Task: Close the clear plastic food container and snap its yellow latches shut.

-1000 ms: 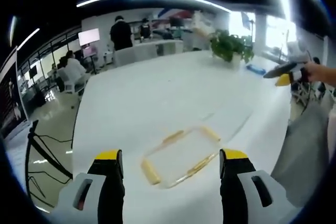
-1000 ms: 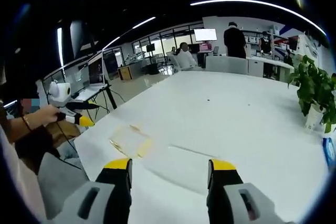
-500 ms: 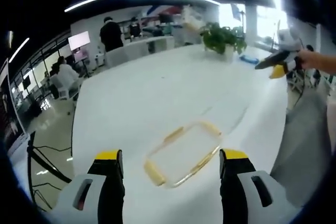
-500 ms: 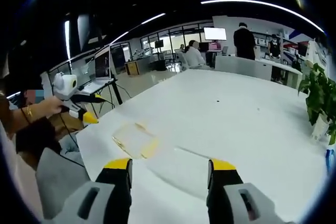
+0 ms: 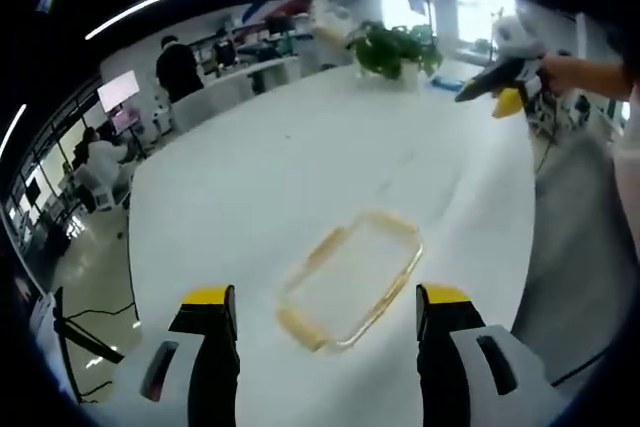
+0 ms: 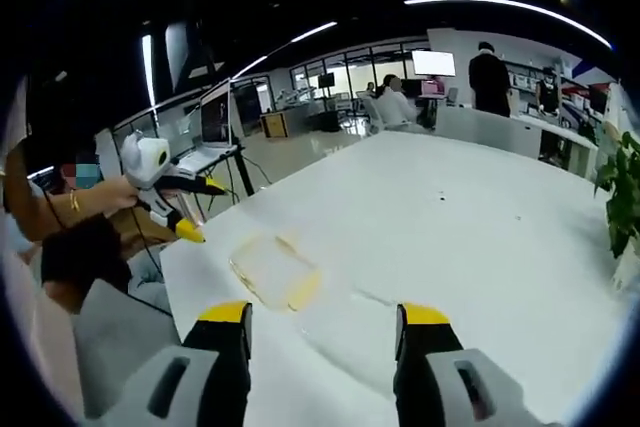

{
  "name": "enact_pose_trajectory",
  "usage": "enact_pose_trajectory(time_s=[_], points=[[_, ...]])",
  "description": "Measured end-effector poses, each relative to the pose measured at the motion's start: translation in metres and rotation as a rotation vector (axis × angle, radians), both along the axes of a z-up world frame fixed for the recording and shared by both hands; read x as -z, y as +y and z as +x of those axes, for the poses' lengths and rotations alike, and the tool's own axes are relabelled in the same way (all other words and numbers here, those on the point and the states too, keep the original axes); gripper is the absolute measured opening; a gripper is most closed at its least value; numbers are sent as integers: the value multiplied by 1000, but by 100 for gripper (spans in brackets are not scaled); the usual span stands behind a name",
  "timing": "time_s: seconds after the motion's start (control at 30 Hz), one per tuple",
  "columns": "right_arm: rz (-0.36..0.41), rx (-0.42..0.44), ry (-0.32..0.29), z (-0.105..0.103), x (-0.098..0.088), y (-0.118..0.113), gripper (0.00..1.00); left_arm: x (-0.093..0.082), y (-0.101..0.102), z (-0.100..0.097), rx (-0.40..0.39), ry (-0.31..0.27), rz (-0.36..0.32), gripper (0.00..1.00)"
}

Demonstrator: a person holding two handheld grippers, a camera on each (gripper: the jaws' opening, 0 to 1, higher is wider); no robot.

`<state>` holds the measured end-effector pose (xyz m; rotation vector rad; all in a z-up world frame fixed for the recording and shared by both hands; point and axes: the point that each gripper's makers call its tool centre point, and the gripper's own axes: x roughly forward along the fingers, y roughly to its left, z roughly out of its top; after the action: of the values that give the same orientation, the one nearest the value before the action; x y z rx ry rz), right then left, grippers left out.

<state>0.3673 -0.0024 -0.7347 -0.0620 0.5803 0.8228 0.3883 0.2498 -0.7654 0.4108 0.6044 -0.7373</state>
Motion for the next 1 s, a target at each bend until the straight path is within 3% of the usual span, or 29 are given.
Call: enact_pose_trajectory(time_s=[0.3, 0.5, 1.0], points=[[3, -63, -12, 8, -1, 22, 57, 8, 0, 2, 60, 9, 22, 72], [-28, -145, -5, 3, 8, 38, 57, 23, 5, 5, 76, 42, 45, 71], [-61, -247, 19, 4, 25, 60, 57, 42, 4, 7, 155, 90, 99, 70]])
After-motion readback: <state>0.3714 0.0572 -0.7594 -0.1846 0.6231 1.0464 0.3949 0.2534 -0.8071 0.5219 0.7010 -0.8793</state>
